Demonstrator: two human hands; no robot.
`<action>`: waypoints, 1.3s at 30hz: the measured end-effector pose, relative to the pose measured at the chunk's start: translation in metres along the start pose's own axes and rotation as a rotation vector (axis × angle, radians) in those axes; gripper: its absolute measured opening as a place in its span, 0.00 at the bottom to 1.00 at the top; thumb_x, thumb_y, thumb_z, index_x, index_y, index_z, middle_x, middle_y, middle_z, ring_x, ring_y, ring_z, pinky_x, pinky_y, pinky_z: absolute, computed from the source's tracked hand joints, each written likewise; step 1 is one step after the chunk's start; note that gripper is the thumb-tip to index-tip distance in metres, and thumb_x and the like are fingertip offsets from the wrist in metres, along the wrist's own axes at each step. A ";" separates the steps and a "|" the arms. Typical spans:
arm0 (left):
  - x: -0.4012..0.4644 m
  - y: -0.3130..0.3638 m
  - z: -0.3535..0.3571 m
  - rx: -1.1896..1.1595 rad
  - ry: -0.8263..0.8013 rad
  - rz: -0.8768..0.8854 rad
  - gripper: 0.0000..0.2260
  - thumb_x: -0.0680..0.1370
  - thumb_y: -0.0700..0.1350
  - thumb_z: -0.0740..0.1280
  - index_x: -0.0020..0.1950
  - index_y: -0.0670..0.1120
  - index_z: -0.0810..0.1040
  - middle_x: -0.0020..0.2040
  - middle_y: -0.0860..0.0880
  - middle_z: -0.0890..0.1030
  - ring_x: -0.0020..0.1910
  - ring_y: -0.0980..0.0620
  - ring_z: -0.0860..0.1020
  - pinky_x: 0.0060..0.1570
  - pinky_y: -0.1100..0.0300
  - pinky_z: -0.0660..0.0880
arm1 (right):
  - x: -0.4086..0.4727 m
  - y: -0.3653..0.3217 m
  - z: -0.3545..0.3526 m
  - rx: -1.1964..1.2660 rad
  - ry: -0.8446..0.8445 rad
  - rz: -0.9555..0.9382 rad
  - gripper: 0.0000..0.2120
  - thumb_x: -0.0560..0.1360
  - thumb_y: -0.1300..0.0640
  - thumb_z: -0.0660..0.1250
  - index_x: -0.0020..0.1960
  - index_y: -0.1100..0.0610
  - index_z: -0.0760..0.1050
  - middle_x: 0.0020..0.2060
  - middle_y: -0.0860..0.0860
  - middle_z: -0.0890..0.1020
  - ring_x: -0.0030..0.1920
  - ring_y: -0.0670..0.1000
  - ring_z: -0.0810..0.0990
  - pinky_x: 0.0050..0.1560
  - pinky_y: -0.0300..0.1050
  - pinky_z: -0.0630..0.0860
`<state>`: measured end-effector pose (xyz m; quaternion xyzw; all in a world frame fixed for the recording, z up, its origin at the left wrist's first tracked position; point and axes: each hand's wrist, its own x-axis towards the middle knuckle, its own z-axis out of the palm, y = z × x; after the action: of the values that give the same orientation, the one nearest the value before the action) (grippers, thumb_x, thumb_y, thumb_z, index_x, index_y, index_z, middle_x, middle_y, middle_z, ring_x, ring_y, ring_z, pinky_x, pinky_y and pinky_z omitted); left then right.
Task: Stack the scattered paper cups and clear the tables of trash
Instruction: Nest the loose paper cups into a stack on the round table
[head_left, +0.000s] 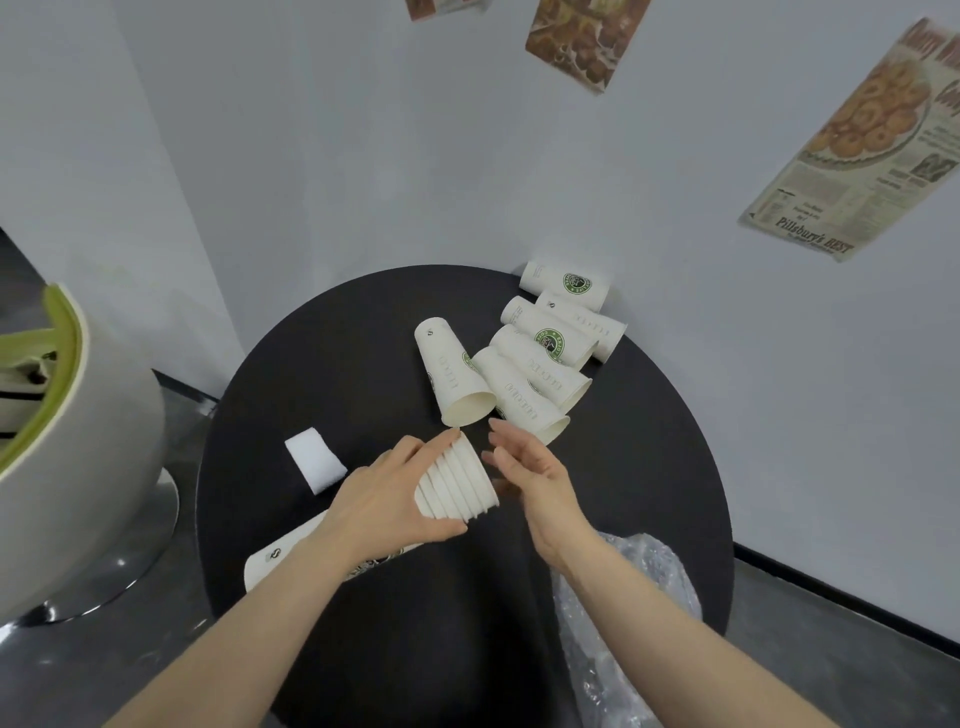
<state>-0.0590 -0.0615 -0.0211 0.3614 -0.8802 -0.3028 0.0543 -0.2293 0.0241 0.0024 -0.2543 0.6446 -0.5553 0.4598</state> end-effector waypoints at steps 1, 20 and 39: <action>-0.001 -0.005 -0.004 -0.014 0.014 -0.023 0.44 0.66 0.70 0.66 0.74 0.66 0.44 0.63 0.60 0.65 0.57 0.57 0.71 0.47 0.61 0.71 | 0.011 0.000 0.003 -0.003 0.022 0.019 0.15 0.77 0.64 0.65 0.61 0.50 0.77 0.60 0.49 0.79 0.60 0.50 0.77 0.59 0.49 0.74; -0.058 -0.069 -0.043 -0.042 0.169 -0.268 0.43 0.66 0.69 0.68 0.73 0.67 0.46 0.67 0.60 0.64 0.60 0.56 0.71 0.47 0.59 0.74 | 0.105 0.021 0.047 -0.012 0.052 0.157 0.20 0.78 0.65 0.62 0.65 0.47 0.74 0.65 0.47 0.72 0.65 0.48 0.69 0.65 0.45 0.64; -0.068 -0.073 -0.057 -0.030 0.080 -0.179 0.44 0.67 0.67 0.69 0.75 0.67 0.47 0.67 0.59 0.65 0.62 0.55 0.70 0.54 0.54 0.74 | 0.012 -0.022 0.005 0.060 0.085 -0.192 0.19 0.74 0.72 0.64 0.54 0.50 0.79 0.48 0.45 0.84 0.52 0.49 0.80 0.57 0.52 0.75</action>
<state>0.0524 -0.0848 -0.0083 0.4494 -0.8369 -0.3051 0.0675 -0.2341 0.0055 0.0201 -0.2775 0.6194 -0.6260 0.3839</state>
